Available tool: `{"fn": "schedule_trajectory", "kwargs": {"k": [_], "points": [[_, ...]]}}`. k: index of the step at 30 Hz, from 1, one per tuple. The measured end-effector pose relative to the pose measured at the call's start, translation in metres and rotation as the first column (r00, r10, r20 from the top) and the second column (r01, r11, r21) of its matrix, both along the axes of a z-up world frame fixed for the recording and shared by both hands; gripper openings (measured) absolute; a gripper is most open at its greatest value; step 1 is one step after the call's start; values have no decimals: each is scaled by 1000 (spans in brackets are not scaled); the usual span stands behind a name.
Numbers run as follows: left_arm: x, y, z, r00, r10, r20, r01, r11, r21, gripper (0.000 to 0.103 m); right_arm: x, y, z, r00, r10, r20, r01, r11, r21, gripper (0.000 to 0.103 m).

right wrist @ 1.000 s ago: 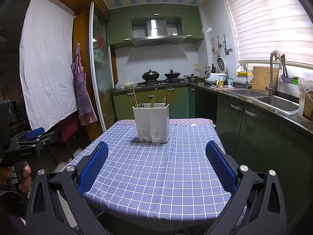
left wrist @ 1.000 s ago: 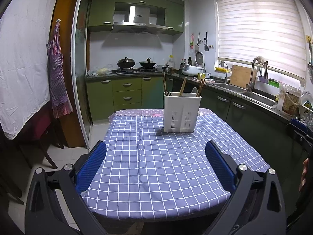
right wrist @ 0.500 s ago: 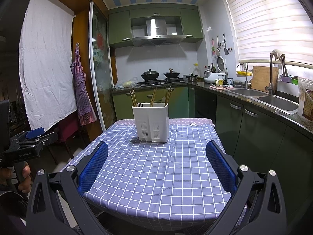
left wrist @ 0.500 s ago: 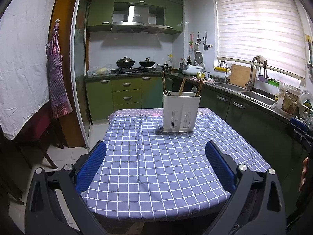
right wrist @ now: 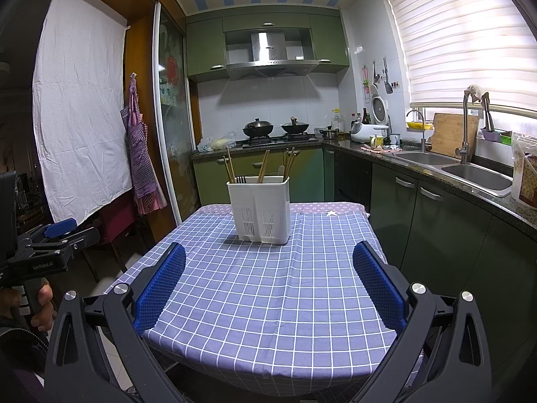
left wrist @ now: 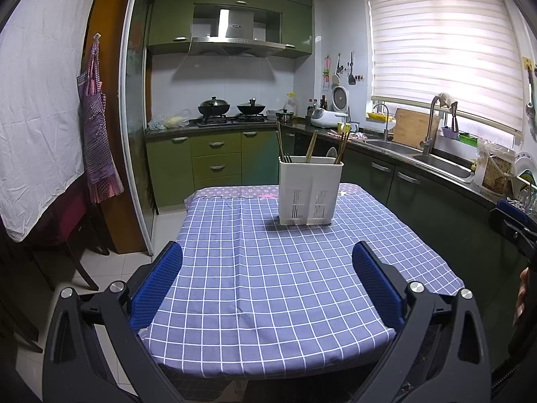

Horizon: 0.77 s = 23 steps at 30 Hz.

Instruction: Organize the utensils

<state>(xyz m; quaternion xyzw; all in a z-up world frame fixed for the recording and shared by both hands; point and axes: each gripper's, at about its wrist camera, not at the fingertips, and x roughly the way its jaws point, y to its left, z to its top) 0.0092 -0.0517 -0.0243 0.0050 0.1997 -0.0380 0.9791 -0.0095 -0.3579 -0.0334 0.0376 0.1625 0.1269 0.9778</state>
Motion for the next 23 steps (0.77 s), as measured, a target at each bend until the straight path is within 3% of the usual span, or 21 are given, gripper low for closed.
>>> {"fn": "schedule_trajectory", "kwargs": {"k": [15,23], "points": [[0,0,-2,1000,-4,-3,4,1000,0,96,0,0,-1,1000,1,-2,-1,1000,-1,98],[8,8,-8,999,-7,-47,5,999,-35,96,0,0,0,1000,0,-3,0,1000,-2,98]]}}
